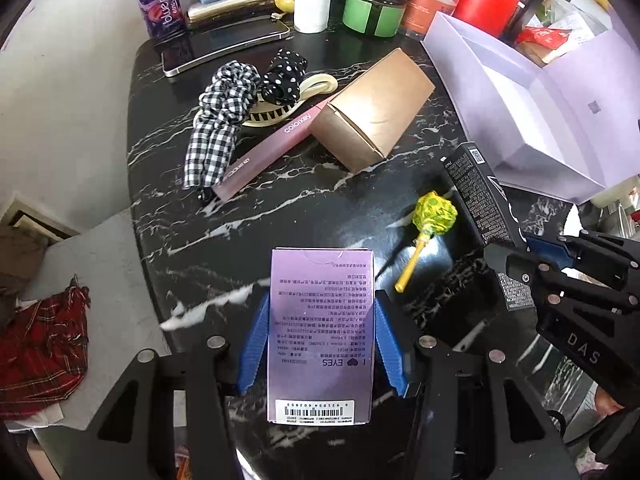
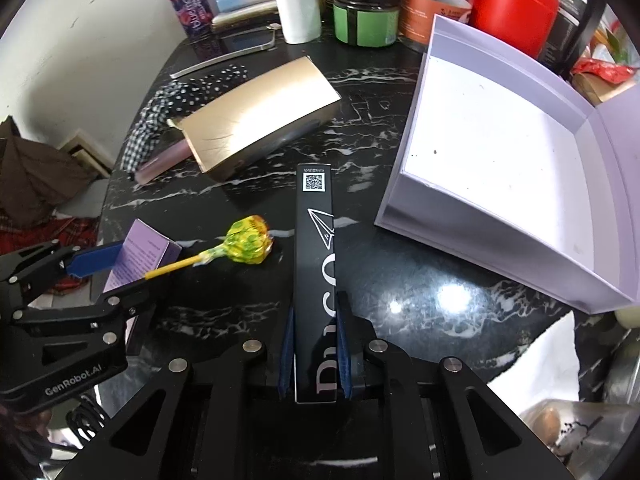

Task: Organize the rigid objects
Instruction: 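Carry both held boxes over the lavender gift box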

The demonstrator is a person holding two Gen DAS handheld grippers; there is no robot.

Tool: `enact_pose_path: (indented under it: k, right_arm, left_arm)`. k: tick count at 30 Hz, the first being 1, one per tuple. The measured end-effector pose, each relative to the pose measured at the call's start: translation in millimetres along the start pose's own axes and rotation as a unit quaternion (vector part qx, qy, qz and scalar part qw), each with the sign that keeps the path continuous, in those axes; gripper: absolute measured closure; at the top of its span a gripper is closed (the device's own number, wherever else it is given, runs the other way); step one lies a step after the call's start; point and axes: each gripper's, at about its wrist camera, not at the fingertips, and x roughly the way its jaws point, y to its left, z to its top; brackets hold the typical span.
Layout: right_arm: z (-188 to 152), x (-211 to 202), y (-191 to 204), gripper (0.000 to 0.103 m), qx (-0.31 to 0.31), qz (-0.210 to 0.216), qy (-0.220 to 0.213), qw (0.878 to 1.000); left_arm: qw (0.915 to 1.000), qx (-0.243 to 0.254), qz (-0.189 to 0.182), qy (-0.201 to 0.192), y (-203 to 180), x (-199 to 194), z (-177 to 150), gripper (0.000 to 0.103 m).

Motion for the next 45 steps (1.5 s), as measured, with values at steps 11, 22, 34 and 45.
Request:
enact_pose_path:
  k: [11,22,34,45]
  right_arm:
    - [-16,-34,5,0.085,-0.007,0.013,-0.007,1.0]
    - [-28,-69,11,0.085,-0.007,0.027,-0.022,0.999]
    - [-28,-105,-12,0.085,0.01,0.028,-0.042,0.999]
    - [-14,-130,-61,0.085,0.052,-0.008,-0.062,0.997]
  left_arm:
    - [0.9994,-0.026,-0.006,-0.022,-3,-48,-11,0.053]
    - [0.9983,-0.008,0.003,-0.057,-20,-88,-12,0.053]
    - [0.9957,0.019,-0.009,-0.09,-60,-110,13,0.053]
    - [0.9924,0.058,-0.041,-0.101,-106,-104,53,0.053]
